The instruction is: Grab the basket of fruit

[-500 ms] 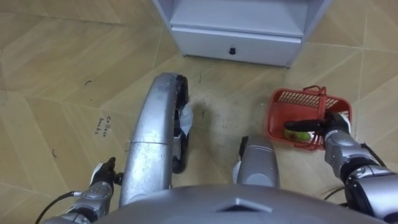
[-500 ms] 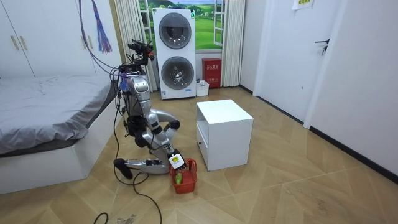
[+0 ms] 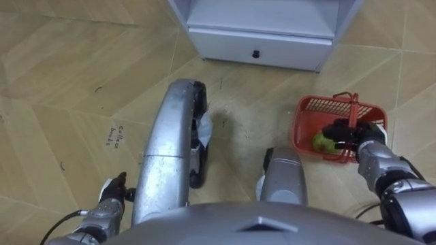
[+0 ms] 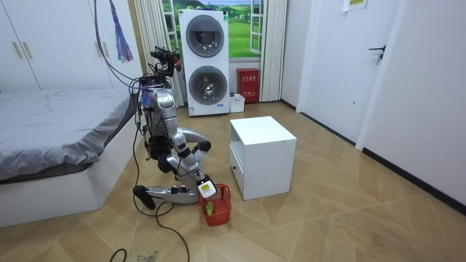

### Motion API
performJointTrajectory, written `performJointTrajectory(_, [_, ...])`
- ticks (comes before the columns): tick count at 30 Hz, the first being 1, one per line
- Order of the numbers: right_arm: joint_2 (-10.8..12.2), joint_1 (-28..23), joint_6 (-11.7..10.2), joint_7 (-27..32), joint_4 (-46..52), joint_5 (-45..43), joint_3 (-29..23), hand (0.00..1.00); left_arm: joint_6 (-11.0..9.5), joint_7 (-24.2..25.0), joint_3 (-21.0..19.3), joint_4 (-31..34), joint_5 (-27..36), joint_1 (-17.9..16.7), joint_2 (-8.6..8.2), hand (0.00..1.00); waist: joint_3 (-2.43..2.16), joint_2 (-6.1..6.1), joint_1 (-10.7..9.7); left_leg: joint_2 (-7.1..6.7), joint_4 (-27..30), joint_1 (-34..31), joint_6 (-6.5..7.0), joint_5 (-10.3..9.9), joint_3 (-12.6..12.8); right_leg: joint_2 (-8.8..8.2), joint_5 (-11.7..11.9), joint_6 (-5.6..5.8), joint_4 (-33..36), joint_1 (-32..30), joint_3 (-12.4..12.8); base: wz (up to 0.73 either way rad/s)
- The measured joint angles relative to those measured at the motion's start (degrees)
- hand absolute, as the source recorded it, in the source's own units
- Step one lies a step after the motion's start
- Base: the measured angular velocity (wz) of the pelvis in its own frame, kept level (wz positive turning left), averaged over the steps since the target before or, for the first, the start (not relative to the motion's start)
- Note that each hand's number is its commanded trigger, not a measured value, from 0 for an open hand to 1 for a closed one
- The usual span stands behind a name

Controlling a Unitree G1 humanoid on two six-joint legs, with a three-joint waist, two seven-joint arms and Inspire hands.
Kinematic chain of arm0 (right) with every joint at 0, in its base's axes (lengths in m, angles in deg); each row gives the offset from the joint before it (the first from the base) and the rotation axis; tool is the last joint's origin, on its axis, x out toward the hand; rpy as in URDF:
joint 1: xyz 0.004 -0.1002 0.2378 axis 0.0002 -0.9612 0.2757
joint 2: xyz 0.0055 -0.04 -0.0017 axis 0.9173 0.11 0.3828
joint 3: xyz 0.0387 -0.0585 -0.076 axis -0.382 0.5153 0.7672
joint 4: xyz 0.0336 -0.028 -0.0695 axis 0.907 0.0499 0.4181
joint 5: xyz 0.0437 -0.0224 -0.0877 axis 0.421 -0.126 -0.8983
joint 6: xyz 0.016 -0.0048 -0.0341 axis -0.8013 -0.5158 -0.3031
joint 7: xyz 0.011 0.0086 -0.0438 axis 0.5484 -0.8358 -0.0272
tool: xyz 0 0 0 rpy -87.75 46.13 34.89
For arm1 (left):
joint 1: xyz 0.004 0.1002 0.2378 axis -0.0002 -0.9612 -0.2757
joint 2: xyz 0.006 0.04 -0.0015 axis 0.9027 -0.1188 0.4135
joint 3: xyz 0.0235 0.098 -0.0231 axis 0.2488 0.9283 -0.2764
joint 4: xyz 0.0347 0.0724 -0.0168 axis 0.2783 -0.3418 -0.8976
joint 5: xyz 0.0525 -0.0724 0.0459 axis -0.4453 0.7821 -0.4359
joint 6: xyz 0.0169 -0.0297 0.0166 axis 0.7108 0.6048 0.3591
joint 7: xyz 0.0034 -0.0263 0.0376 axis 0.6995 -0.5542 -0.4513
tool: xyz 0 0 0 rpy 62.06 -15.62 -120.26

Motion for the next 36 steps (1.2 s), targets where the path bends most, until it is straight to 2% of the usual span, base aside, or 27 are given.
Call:
performJointTrajectory(4, [0.3,-0.1,0.2,0.2,-0.2,0.8,2.1,1.0,0.4,-0.5,0.0,0.0,0.1,0.2,-0.15,0.0,0.08,-0.82,-0.1,0.14,0.1,0.0,0.0,0.0,-0.2,0.27,0.0,0.02,0.0,0.0,0.0,0.0])
performJointTrajectory(7, [1.0,0.0,0.2,0.8,-1.5,0.9,2.6,1.0,0.4,-0.7,0.1,-0.1,0.1,1.1,-0.24,0.0,0.04,-1.89,-0.1,0.15,0.2,0.0,-0.11,0.1,-0.5,0.65,0.0,0.02,0.0,0.1,0.0,-0.02])
performJointTrajectory(11, [1.4,0.0,0.2,0.8,-1.9,0.0,4.4,1.0,0.4,-0.7,0.0,-0.3,0.1,2.6,-0.25,0.0,0.1,-2.6,-0.1,0.26,1.0,-0.1,-0.33,0.2,-1.3,1.59,0.0,0.05,0.1,0.3,0.0,-0.07])
performJointTrajectory(14, [1.4,0.0,0.2,0.8,-1.9,-0.3,4.2,1.0,0.4,-0.6,-0.2,-0.4,-0.1,3.3,-0.25,0.0,0.12,-2.65,-0.2,-0.05,2.0,-0.2,-0.34,0.2,-2.0,2.15,0.0,0.05,-0.1,1.1,-0.1,-0.06])
performJointTrajectory(17, [1.5,0.1,0.2,0.6,-1.7,-0.9,4.1,1.0,-0.1,-0.6,-1.2,-0.5,-0.2,4.2,-0.22,0.0,0.1,-2.73,-0.1,-1.84,2.5,-0.1,-0.6,0.0,-3.2,2.17,0.0,0.06,-0.2,2.0,-0.4,0.03])
performJointTrajectory(19, [1.5,0.3,0.2,0.5,-1.6,-1.4,4.1,1.0,-0.2,-0.6,-1.4,-0.5,-0.5,4.3,-0.21,0.0,0.05,-2.69,0.0,-1.93,3.1,0.1,-0.88,-0.2,-3.4,2.23,0.0,0.06,-0.2,2.4,-0.3,-0.04])
performJointTrajectory(23, [1.5,1.2,0.9,0.6,1.6,-4.1,4.1,1.0,-0.2,-0.3,-2.3,-0.5,-1.8,4.9,-0.22,0.0,0.05,-2.79,0.0,-2.06,3.4,0.6,-0.94,-2.2,-3.8,2.07,0.0,0.06,-0.2,3.0,-0.4,0.0])
performJointTrajectory(25, [1.5,1.5,1.1,0.6,3.5,-4.0,4.0,1.0,-0.2,-0.4,-2.7,-0.5,-1.6,4.9,-0.22,0.0,0.05,-2.79,-0.1,-2.48,3.7,1.2,-0.7,-2.6,-3.9,1.81,0.0,0.06,-0.6,4.0,-0.4,-0.03])
performJointTrajectory(28, [1.5,2.9,1.4,1.4,6.4,-3.6,3.6,1.0,0.0,-0.8,-3.9,-0.5,-1.7,5.8,-0.09,0.0,-0.05,-2.65,-0.2,-2.77,4.6,1.7,-0.26,-2.8,-4.2,2.45,0.0,0.07,-1.6,5.1,-0.1,-0.05])
performJointTrajectory(30, [1.6,2.9,1.5,1.8,8.9,-4.0,3.6,1.0,0.0,-1.1,-4.5,0.2,-1.7,6.3,0.12,0.0,-0.33,-2.56,-0.3,-2.77,4.5,2.2,-0.01,-2.8,-4.3,3.58,-0.4,0.92,-3.5,5.7,0.2,0.02])
performJointTrajectory(32, [1.5,3.1,1.5,2.0,11.2,-4.0,3.7,1.0,0.1,-1.6,-4.6,0.9,-1.7,6.3,0.05,0.0,-0.32,-2.44,-0.1,-2.28,2.2,4.8,0.64,-2.5,-4.5,6.0,-0.6,1.28,-8.8,6.6,2.0,-0.31])
performJointTrajectory(33, [1.5,3.2,1.9,2.0,12.0,-4.2,3.7,1.0,0.3,-1.6,-5.4,1.3,-1.8,6.0,0.04,0.0,-0.37,-2.15,0.2,-1.57,-0.5,6.8,1.05,-2.3,-4.8,7.05,-0.6,1.28,-13.6,7.0,2.6,-0.48])
performJointTrajectory(34, [1.6,3.2,2.3,2.0,12.4,-4.2,3.8,1.0,0.5,-1.6,-6.0,1.3,-1.9,5.8,0.04,0.0,-0.47,-1.89,0.2,-1.07,-2.2,7.9,1.81,-1.9,-5.0,7.53,-0.6,1.26,-16.6,7.3,2.7,-0.65])
performJointTrajectory(35, [1.6,3.2,2.9,2.1,13.4,-4.2,4.1,1.0,1.1,-1.7,-7.1,1.6,-1.9,5.1,0.08,0.0,-0.69,-1.15,0.8,0.85,-5.7,10.1,3.7,-0.4,-5.3,8.67,-0.5,1.3,-24.0,8.1,2.8,-0.94])
performJointTrajectory(36, [2.0,3.1,3.5,2.2,14.6,-4.8,4.4,1.0,1.3,-1.7,-8.4,2.5,-2.4,3.0,0.2,0.0,-0.69,-0.61,1.5,3.66,-8.4,12.7,4.96,2.8,-5.1,9.7,-0.5,1.2,-33.0,10.4,2.9,-1.12])
